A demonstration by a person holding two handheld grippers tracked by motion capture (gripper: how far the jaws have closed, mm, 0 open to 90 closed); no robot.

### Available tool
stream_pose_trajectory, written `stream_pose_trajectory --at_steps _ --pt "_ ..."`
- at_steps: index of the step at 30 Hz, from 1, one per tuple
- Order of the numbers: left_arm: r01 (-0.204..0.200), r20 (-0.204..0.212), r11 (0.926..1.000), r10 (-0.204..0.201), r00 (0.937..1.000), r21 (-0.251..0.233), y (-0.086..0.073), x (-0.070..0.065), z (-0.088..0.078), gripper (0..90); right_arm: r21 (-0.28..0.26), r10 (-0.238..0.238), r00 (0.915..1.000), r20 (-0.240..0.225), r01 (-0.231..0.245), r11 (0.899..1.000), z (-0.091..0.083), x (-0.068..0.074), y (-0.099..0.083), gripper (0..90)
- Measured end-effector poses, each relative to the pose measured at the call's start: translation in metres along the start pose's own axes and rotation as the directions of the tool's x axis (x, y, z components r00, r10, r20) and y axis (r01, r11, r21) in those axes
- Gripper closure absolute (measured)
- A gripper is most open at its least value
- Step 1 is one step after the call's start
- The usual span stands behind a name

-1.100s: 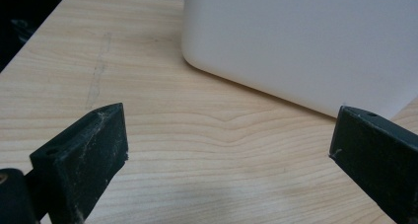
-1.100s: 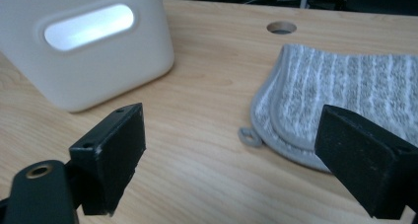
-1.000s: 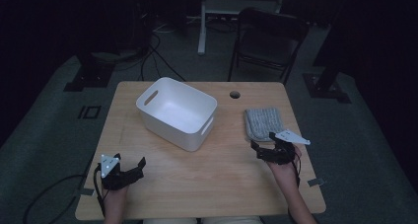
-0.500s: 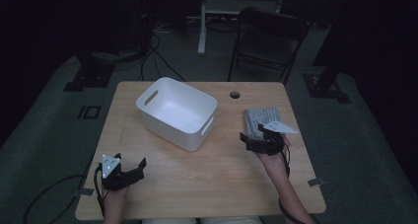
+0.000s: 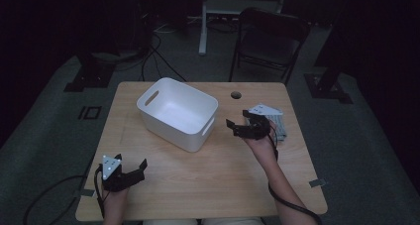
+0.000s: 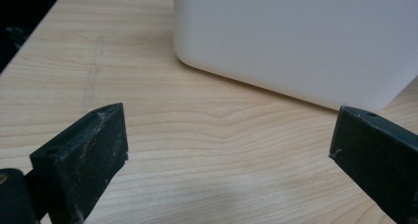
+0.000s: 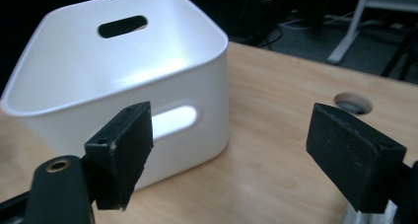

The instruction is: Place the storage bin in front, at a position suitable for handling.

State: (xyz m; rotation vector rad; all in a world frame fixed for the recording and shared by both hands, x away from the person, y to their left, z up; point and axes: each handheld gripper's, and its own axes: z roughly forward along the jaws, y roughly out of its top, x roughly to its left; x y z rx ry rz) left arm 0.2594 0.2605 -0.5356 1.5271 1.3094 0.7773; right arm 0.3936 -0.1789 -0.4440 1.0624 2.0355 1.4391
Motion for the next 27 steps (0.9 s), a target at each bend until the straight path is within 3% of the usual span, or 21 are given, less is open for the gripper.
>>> stream_pose_trajectory --at_steps 4,15,19,24,27 --pt "0.014 0.002 0.9999 -0.014 0.9999 0.005 0.0 0.002 0.0 1.5 0.005 -0.006 0.9999 -0.013 0.006 1.0 0.011 0.003 0.009 17.2" --pt "0.001 0.014 0.9999 -0.002 0.9999 0.01 -0.001 -0.001 0.001 1.5 0.019 -0.015 0.9997 -0.018 0.016 1.0 0.045 0.011 0.032 17.9" --pt "0.001 0.018 0.9999 -0.001 0.9998 0.011 -0.001 -0.002 0.001 1.5 0.012 -0.032 0.9994 -0.014 0.032 0.999 0.057 0.014 0.037 23.4" --pt "-0.003 0.023 0.9999 0.002 0.9997 0.014 -0.001 -0.003 0.002 1.5 0.052 -0.048 0.9987 0.016 0.048 0.998 0.079 0.014 0.042 25.2" --pt "-0.003 0.024 0.9998 0.003 0.9997 0.019 -0.002 -0.003 0.002 1.5 0.064 -0.034 0.9994 0.004 0.033 0.997 0.086 0.012 0.043 27.6"
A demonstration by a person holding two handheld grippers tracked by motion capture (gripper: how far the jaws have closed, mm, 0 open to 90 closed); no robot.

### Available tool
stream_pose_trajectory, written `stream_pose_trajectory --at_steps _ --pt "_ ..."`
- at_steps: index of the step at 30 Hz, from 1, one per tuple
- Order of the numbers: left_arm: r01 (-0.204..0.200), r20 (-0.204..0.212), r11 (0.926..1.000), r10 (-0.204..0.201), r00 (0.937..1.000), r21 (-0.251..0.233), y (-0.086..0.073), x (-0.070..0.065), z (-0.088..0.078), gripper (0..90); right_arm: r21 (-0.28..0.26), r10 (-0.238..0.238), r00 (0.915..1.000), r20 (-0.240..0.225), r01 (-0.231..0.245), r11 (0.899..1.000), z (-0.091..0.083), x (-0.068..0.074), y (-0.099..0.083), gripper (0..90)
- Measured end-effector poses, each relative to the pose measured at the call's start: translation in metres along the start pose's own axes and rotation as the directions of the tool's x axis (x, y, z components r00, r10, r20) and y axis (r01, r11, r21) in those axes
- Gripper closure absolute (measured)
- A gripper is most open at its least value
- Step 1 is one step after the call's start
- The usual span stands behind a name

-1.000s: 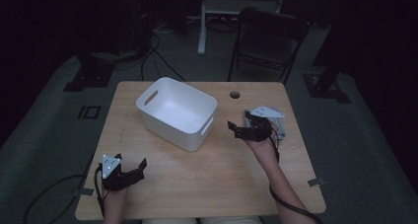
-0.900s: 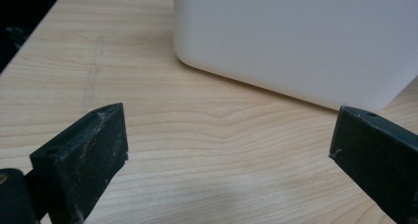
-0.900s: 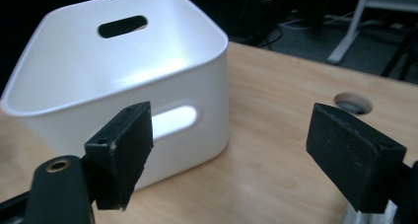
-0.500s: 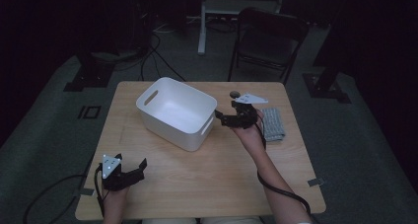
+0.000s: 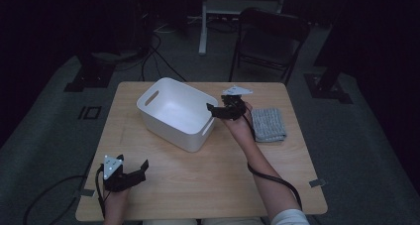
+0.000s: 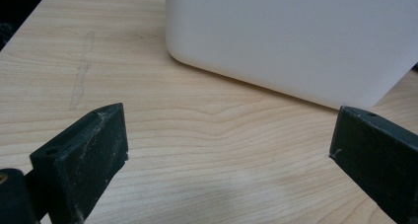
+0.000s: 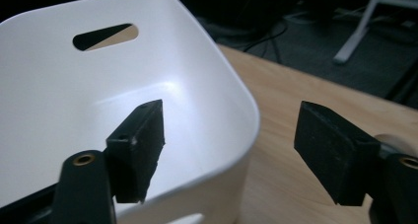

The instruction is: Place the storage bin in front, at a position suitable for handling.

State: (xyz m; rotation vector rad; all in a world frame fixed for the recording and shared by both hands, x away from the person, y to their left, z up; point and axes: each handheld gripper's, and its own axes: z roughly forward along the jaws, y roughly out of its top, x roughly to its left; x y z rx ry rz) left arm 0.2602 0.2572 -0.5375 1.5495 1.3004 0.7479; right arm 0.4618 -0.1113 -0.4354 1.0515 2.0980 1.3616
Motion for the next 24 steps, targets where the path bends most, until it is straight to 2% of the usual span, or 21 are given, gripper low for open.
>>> stream_pose_trajectory --at_steps 1,5,7,9,11,13,14,16,17,21,24 --pt "0.001 0.0 1.0 -0.001 1.0 0.004 0.0 0.0 0.0 1.5 0.01 0.007 0.9999 -0.013 -0.006 1.0 0.004 -0.001 0.0 29.1" --pt "-0.002 0.005 1.0 0.002 1.0 -0.002 0.0 -0.002 0.0 1.5 0.022 0.023 0.9996 -0.017 -0.023 1.0 0.015 -0.004 0.001 33.4" --pt "-0.003 0.006 1.0 0.003 1.0 -0.001 0.0 -0.002 0.0 1.5 0.03 0.034 0.9992 -0.024 -0.033 0.999 0.019 -0.007 0.002 38.0" --pt "0.002 0.011 1.0 -0.002 0.9999 0.002 -0.001 -0.002 0.0 1.5 0.041 0.03 0.9995 -0.007 -0.03 0.999 0.022 -0.007 0.003 43.5" --pt "0.012 0.01 0.9999 -0.012 0.9999 0.01 -0.001 -0.001 0.0 1.5 0.052 0.038 0.9988 -0.031 -0.036 0.998 0.025 -0.009 0.004 48.2" --pt "0.019 0.016 0.9998 -0.019 0.9997 0.009 -0.001 -0.001 0.0 1.5 0.086 0.011 0.9999 -0.009 -0.01 0.996 0.031 -0.009 0.004 58.6" --pt "0.017 0.015 0.9998 -0.017 0.9998 0.008 -0.001 -0.001 0.0 1.5 0.086 0.011 0.9999 -0.009 -0.01 0.996 0.031 -0.009 0.004 58.6" --pt "0.016 0.014 0.9998 -0.016 0.9998 0.008 -0.001 -0.002 0.0 1.5 0.097 0.006 0.9998 0.018 -0.007 0.995 0.034 -0.01 0.004 65.8" --pt "0.016 0.013 0.9998 -0.016 0.9998 0.008 -0.001 -0.002 0.0 1.5 0.098 0.01 0.9999 0.007 -0.011 0.995 0.035 -0.01 0.004 66.9" --pt "0.016 0.013 0.9998 -0.016 0.9998 0.009 -0.001 -0.002 0.0 1.5 0.111 -0.001 0.9997 0.025 -0.001 0.994 0.04 -0.007 0.005 68.3" --pt "0.015 0.014 0.9999 -0.015 0.9998 0.009 -0.002 -0.002 0.0 1.5 0.117 -0.015 0.9994 0.03 0.012 0.993 0.04 -0.006 0.006 76.6"
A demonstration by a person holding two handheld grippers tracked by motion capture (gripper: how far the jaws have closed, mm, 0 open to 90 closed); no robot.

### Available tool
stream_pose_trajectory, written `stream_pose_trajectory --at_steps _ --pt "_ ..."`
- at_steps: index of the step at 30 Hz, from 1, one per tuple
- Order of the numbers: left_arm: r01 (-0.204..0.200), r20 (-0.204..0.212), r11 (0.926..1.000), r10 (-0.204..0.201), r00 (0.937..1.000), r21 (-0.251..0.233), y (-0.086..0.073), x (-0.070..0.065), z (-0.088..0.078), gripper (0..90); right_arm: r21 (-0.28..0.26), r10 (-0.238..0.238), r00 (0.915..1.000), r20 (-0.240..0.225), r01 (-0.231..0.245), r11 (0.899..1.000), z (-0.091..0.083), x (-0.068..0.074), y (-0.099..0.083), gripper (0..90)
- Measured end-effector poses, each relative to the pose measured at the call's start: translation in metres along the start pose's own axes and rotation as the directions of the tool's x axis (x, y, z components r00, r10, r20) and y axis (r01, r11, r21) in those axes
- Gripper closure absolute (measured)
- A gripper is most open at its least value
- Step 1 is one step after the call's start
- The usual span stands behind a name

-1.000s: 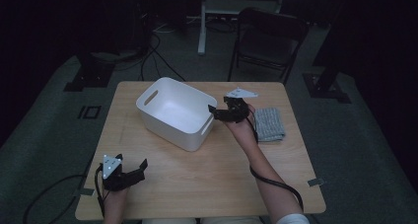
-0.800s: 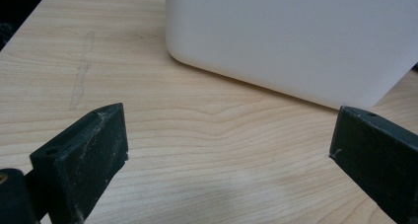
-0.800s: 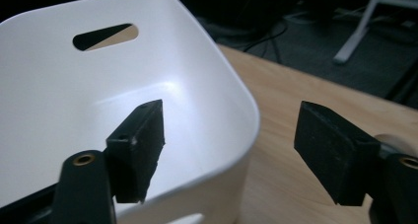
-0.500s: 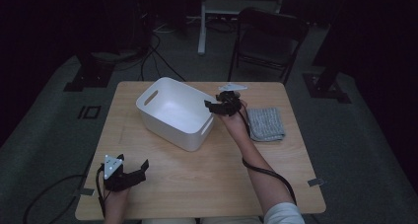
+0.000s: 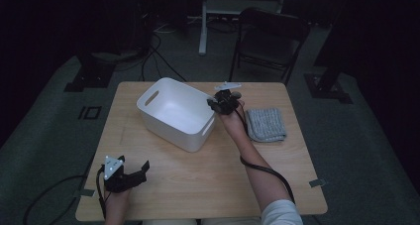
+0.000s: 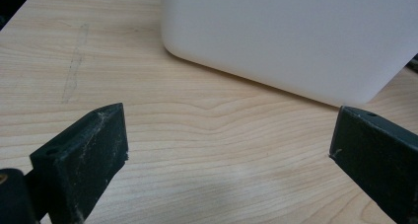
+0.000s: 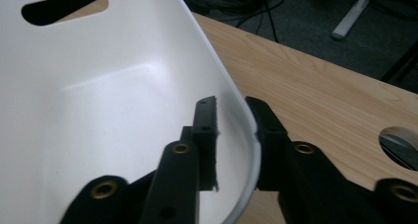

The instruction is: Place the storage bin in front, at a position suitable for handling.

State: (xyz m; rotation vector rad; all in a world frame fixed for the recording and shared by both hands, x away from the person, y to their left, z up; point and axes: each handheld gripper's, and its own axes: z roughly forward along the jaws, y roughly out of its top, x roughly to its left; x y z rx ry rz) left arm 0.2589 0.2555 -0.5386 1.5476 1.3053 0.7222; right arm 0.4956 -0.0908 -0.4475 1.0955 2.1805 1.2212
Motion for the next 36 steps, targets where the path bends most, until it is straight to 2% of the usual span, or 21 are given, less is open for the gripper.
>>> stream_pose_trajectory --at_steps 2,6,13,20,23,26,31,34,36 --pt "-0.004 -0.001 1.0 0.004 1.0 0.005 0.0 0.0 0.0 1.5 0.01 -0.02 0.9998 -0.007 0.02 1.0 -0.001 -0.001 0.001 78.6" --pt "-0.009 -0.001 1.0 0.009 1.0 0.003 0.0 -0.001 0.0 1.5 0.026 -0.01 0.9999 -0.009 0.01 1.0 -0.003 -0.002 0.001 79.6" --pt "-0.007 0.01 1.0 0.007 0.9999 -0.003 0.0 -0.002 0.0 1.5 0.035 -0.028 0.9996 -0.003 0.028 0.999 -0.01 -0.001 -0.002 80.1" --pt "-0.013 0.04 0.9998 0.014 0.9991 -0.018 -0.001 -0.005 0.001 1.5 0.04 -0.01 0.9988 -0.047 0.012 0.999 -0.024 -0.005 -0.011 80.7" --pt "-0.035 0.03 0.9993 0.036 0.9989 -0.012 -0.001 -0.007 0.001 1.5 0.039 -0.017 0.9984 -0.054 0.019 0.999 -0.03 -0.006 -0.015 80.7" --pt "-0.004 0.056 0.9994 0.006 0.9984 -0.033 -0.001 -0.007 0.001 1.5 0.045 -0.025 0.998 -0.059 0.027 0.999 -0.035 -0.005 -0.018 80.7" --pt "-0.007 0.064 0.9989 0.01 0.9979 -0.047 0.0 -0.009 0.0 1.5 0.05 -0.036 0.9973 -0.065 0.039 0.998 -0.046 -0.004 -0.025 80.5" --pt "0.009 0.082 0.9984 -0.004 0.9966 -0.056 0.0 -0.009 -0.001 1.6 0.052 -0.042 0.9965 -0.073 0.045 0.998 -0.053 -0.004 -0.03 80.3" --pt "-0.034 0.069 0.9976 0.038 0.9969 -0.061 0.0 -0.009 0.0 1.6 0.052 -0.048 0.9961 -0.074 0.052 0.997 -0.058 -0.005 -0.033 80.3"
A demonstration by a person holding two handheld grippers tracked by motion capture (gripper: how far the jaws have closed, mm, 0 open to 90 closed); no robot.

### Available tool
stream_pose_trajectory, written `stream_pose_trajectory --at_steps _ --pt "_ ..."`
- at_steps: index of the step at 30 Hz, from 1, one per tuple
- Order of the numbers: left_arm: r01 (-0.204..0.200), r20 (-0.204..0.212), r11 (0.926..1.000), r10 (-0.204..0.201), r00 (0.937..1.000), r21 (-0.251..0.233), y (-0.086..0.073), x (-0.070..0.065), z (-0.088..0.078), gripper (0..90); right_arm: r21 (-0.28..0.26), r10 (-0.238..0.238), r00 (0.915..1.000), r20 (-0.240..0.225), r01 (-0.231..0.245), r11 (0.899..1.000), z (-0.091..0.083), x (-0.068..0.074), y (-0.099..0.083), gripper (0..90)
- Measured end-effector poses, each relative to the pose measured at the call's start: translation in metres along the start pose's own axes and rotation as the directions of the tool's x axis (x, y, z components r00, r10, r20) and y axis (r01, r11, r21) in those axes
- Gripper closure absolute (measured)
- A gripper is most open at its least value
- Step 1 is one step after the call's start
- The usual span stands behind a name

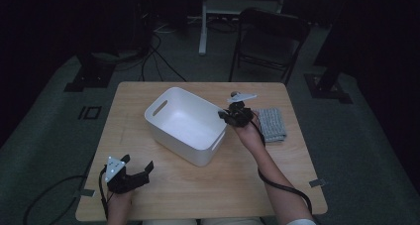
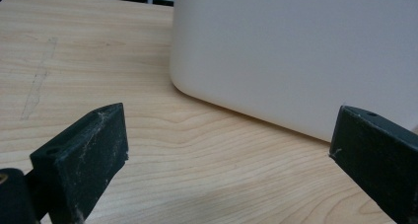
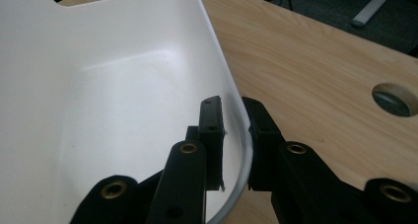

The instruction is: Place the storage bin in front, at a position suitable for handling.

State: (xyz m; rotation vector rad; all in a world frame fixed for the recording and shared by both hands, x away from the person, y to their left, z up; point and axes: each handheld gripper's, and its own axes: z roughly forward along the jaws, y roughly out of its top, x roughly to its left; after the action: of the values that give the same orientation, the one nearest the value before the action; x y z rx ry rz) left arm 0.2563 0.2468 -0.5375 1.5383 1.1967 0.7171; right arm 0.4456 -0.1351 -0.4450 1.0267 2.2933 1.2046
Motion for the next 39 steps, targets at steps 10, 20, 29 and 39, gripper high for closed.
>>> stream_pose_trajectory --at_steps 10,20,29,39 --pt "0.026 0.024 0.9993 -0.025 0.9994 -0.025 0.0 -0.003 -0.002 1.5 0.003 0.004 0.9999 -0.015 -0.004 1.0 -0.018 0.001 -0.014 80.3" --pt "-0.023 0.034 0.9995 0.024 0.9991 -0.02 -0.001 -0.006 0.001 1.5 0.014 -0.002 0.9996 -0.03 0.002 1.0 -0.038 0.004 -0.028 80.1" --pt "-0.068 0.006 0.9977 0.068 0.9977 -0.003 -0.002 -0.009 0.003 1.6 0.026 -0.008 0.9988 -0.048 0.01 1.0 -0.057 0.006 -0.042 81.5" --pt "-0.071 0.049 0.9973 0.07 0.9964 0.018 -0.003 -0.013 0.006 5.5 0.023 -0.021 0.9977 -0.065 0.022 0.999 -0.075 0.012 -0.057 81.5"
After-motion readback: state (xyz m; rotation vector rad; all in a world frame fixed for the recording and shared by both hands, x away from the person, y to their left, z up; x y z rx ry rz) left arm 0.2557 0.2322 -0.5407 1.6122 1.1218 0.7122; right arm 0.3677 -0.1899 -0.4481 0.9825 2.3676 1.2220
